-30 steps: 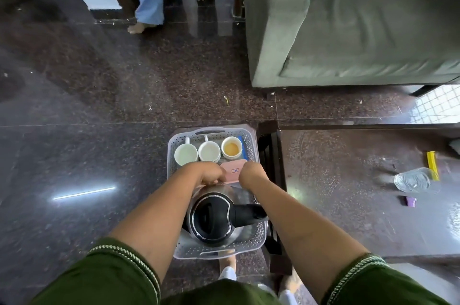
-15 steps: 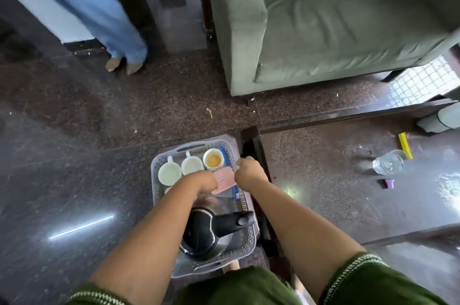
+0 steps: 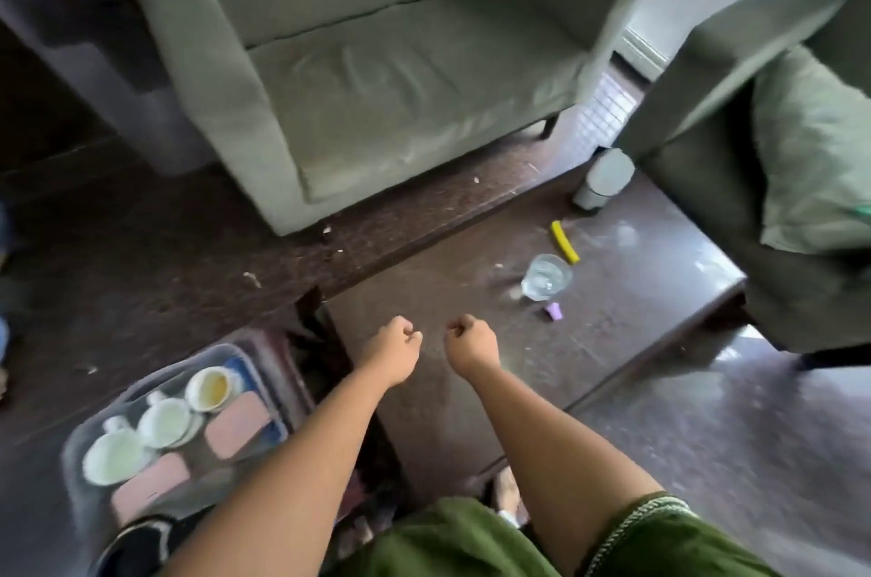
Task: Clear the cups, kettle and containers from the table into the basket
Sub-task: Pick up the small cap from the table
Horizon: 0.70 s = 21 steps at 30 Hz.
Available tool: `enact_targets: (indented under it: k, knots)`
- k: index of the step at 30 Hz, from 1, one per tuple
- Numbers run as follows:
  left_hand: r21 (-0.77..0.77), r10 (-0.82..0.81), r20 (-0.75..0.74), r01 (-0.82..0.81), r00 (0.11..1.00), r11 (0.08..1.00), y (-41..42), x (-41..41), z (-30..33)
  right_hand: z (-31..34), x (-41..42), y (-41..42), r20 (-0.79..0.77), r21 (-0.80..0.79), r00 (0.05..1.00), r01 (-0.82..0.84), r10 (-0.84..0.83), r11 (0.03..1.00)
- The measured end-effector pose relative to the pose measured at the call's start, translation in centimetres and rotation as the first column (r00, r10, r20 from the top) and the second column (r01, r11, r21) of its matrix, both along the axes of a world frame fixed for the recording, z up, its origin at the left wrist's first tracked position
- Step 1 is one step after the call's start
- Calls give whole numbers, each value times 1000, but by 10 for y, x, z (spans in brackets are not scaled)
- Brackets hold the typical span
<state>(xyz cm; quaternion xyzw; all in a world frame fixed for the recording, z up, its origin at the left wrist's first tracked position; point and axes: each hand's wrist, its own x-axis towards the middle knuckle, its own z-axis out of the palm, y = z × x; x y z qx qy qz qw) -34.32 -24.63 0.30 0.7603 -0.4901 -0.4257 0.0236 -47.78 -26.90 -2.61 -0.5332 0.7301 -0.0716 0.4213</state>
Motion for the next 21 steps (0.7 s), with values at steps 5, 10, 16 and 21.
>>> enact_targets:
  k: [5,10,16,21]
  knots:
    - [8,12,-157,-11,987,1000,-39,-122,-27,-20,-116,-32,-47,38,993,114,-112,993]
    - [36,26,-184,-20,983,999,-64,-197,-59,-51,-193,-62,-87,68,986,151,-145,986]
    - [73,86,-151,-76,985,994,-81,-220,-103,-96,-226,-97,-89,120,978,199,-189,973]
    - [61,142,-118,-136,983,989,-86,-214,-129,-130,-220,-114,-96,145,984,160,-148,976]
